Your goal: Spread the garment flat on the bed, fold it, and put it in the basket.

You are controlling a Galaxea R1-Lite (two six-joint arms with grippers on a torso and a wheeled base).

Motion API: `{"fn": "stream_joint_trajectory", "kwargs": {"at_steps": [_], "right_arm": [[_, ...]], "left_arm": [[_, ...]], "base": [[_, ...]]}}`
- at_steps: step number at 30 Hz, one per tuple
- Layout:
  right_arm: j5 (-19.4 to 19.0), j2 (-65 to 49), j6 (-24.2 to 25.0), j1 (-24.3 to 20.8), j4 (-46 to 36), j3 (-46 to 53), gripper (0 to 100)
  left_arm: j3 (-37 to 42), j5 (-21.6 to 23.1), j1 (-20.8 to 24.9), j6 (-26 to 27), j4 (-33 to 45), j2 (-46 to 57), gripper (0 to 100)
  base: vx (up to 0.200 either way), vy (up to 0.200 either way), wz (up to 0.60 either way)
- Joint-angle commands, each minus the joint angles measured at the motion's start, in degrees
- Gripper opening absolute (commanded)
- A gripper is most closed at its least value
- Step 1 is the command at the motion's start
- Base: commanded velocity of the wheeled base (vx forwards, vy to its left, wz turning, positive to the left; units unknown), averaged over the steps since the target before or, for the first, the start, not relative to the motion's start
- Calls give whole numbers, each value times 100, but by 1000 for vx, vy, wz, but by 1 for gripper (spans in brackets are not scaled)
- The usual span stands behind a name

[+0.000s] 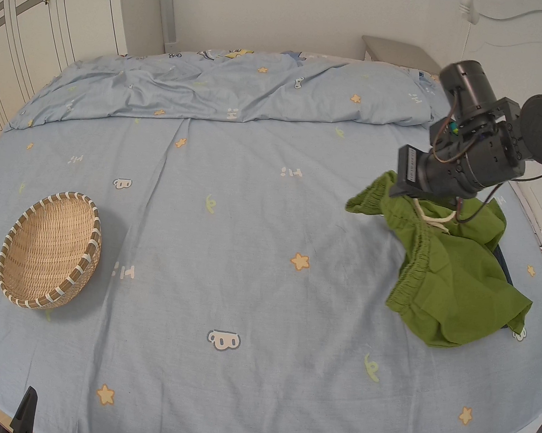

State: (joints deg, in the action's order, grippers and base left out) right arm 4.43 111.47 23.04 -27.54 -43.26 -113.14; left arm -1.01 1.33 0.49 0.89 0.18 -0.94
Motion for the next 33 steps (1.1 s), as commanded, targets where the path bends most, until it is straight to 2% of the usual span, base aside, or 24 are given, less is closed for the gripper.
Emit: {"fn": "stream_joint_trajectory", "kwargs": {"at_steps": [1, 5, 11, 15, 25, 26, 33], "right_arm": [[6, 437, 588, -1017, 705, -145, 0], [217, 463, 711, -1553, 1154, -145, 0], [375, 841, 1009, -2063, 1505, -145, 0], [524, 1325, 1018, -2186, 1391, -145, 0], [533, 1729, 1062, -2326, 1294, -145, 0], [533, 1729, 1071, -2326, 1294, -145, 100], [533, 1703, 1053, -2282, 1285, -145, 100]], "left_arm": [[92, -1, 4, -1, -1, 94, 100], [92, -1, 4, -1, -1, 94, 100], [92, -1, 4, -1, -1, 94, 100], [92, -1, 4, -1, -1, 94, 100], [92, 8, 4, 8, -1, 94, 100], [92, 8, 4, -1, -1, 94, 100], [92, 17, 4, 25, -1, 94, 100]], "base": [[0, 0, 0], [0, 0, 0], [0, 0, 0], [0, 0, 0], [0, 0, 0], [0, 0, 0], [0, 0, 0]]}}
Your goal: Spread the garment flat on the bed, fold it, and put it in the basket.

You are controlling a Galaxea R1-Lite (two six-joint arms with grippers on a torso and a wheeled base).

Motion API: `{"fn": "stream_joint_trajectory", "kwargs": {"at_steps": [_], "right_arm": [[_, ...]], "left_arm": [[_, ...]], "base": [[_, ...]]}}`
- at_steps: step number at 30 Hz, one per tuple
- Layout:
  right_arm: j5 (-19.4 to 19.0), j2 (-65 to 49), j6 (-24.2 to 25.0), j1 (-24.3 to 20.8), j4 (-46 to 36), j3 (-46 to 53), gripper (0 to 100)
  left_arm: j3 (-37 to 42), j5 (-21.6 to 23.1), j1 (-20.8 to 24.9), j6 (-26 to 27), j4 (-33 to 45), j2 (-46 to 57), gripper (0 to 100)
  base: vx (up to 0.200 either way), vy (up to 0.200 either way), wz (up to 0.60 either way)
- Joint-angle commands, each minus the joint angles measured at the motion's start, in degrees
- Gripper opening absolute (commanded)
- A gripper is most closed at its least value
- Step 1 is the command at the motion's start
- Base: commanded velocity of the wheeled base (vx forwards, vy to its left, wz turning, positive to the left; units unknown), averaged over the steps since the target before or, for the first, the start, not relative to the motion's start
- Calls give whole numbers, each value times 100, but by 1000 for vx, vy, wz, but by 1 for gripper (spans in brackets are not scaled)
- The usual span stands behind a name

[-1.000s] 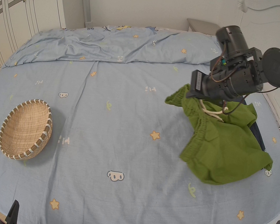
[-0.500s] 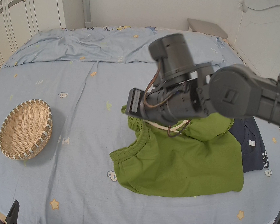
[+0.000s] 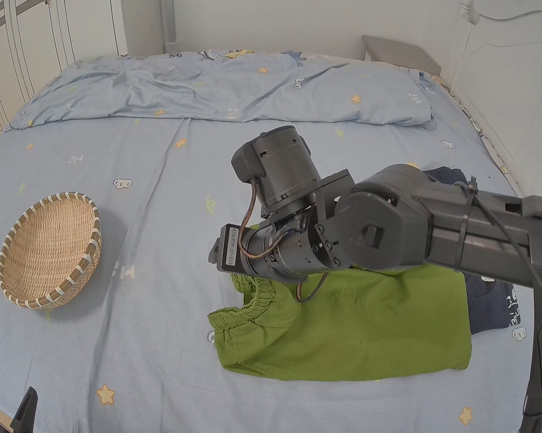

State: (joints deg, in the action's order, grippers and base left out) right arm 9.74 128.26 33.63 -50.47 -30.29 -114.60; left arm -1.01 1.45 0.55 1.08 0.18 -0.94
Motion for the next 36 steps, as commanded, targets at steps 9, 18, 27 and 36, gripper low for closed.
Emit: {"fn": "stream_joint_trajectory", "kwargs": {"at_steps": [9, 18, 27, 36], "right_arm": [[-7, -38, 117, 204, -486, 1, 100], [-561, -1374, 539, 1294, -1813, 1, 100], [-1440, -2991, 495, 2384, -680, 1045, 100], [-1897, -4221, 310, 2437, 1184, 4139, 100]], "left_arm": [[-857, -31, 33, -135, -229, 76, 100], [-2369, 1375, 147, -126, 404, -2921, 100], [-2404, 1859, 1580, -1154, -1583, -6023, 100], [-2632, 1973, 2345, -1532, -2242, -8308, 100]], "base": [[0, 0, 0], [0, 0, 0], [0, 0, 0], [0, 0, 0]]}}
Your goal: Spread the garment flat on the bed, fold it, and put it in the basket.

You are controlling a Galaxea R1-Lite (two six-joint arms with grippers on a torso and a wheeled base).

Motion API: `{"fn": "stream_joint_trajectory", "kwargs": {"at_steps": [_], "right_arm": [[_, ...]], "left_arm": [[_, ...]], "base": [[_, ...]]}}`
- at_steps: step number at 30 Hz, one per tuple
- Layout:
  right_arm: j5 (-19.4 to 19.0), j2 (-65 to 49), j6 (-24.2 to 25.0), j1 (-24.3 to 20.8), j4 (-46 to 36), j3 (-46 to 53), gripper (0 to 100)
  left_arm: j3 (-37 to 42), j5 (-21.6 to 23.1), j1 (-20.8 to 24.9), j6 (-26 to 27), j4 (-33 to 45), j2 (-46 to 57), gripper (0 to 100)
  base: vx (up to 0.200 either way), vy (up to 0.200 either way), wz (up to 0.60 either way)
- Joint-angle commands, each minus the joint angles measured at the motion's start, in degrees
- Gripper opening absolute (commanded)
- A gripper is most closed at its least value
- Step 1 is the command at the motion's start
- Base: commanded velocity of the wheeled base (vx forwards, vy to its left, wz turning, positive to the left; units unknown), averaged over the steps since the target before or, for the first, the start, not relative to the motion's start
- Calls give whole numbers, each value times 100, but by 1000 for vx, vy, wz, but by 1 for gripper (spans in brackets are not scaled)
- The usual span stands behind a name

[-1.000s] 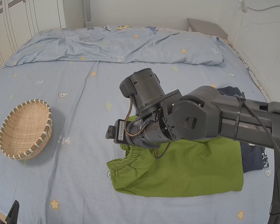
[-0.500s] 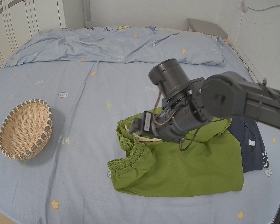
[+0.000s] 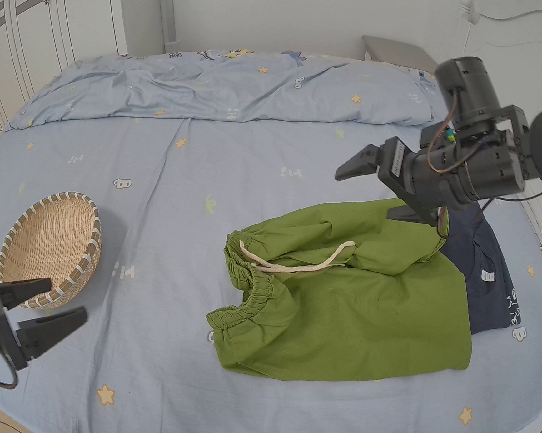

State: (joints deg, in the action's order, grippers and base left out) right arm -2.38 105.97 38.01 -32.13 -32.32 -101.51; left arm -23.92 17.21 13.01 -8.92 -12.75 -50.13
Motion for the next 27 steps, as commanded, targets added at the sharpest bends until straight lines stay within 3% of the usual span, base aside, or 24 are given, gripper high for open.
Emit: {"fn": "stream_joint_trajectory", "kwargs": {"at_steps": [1, 7, 15, 21, 27], "right_arm": [[-703, -2028, -136, 621, 1465, 2970, 100], [-808, -2415, -382, 1051, 3100, 4614, 100], [-887, -2775, -514, 1297, 3197, 4930, 100], [-887, -2757, -514, 1464, 3258, 4922, 100], [-896, -2749, -505, 1438, 3267, 4930, 100]], "left_arm": [[-368, 432, 1107, -514, -975, -3504, 100], [-684, 1381, 1055, 119, -1458, -4479, 100], [-1475, 1742, 861, 1367, -1432, -5640, 100], [-1721, 2111, 606, 1376, -1397, -5798, 100], [-1774, 2137, 483, 1376, -1423, -5789, 100]], "base": [[0, 0, 0], [0, 0, 0], [0, 0, 0], [0, 0, 0], [0, 0, 0]]}}
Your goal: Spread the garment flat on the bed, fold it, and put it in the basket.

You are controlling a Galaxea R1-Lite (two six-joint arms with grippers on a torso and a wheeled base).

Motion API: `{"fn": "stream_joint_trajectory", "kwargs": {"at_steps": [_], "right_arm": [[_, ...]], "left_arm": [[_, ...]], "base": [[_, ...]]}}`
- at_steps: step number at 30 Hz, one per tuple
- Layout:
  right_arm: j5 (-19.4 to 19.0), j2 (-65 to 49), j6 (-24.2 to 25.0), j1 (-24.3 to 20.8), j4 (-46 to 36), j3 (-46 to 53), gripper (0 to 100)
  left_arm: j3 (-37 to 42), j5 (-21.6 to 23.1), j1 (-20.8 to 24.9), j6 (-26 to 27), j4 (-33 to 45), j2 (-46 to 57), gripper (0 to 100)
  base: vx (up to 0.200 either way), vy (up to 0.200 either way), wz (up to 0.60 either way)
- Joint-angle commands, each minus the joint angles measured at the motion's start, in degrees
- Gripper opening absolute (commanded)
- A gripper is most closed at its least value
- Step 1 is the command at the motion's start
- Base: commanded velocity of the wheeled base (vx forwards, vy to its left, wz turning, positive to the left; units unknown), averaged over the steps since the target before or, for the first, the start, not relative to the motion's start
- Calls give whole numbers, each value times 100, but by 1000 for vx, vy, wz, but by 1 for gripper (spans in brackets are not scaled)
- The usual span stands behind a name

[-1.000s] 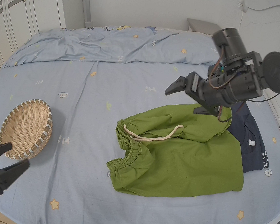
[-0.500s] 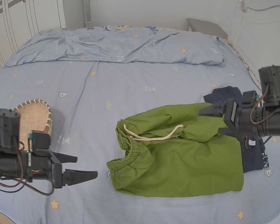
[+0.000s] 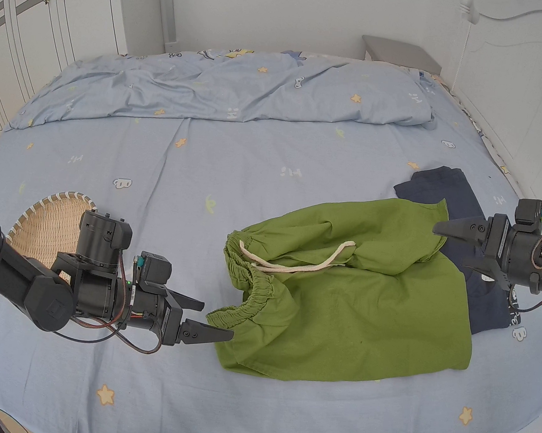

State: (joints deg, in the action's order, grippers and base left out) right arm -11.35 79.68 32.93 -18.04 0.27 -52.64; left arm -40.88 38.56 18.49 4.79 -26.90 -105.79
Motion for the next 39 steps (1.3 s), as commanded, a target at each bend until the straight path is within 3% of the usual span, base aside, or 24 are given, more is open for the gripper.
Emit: {"fn": "stream_joint_trajectory", "kwargs": {"at_steps": [1, 16, 21, 22, 34, 39], "right_arm": [[1, -119, -6, 20, 8, 43, 100], [10, -137, -6, 29, 8, 87, 100], [10, -119, -6, 64, 17, 78, 100], [10, -119, -6, 64, 17, 78, 100], [1, -102, -6, 82, 0, 87, 100], [-43, -84, -155, 82, -97, 219, 100]], "left_arm": [[-96, 3, -65, 4, -17, -223, 100], [-492, 73, 93, 4, -52, -662, 100], [-509, 372, 84, -13, -17, -671, 100], [-509, 372, 84, -13, -17, -671, 0], [-377, 556, 14, -40, 27, -697, 0], [88, 978, -434, -655, 19, -284, 0]], "base": [[0, 0, 0], [0, 0, 0], [0, 0, 0], [0, 0, 0], [0, 0, 0], [0, 0, 0]]}}
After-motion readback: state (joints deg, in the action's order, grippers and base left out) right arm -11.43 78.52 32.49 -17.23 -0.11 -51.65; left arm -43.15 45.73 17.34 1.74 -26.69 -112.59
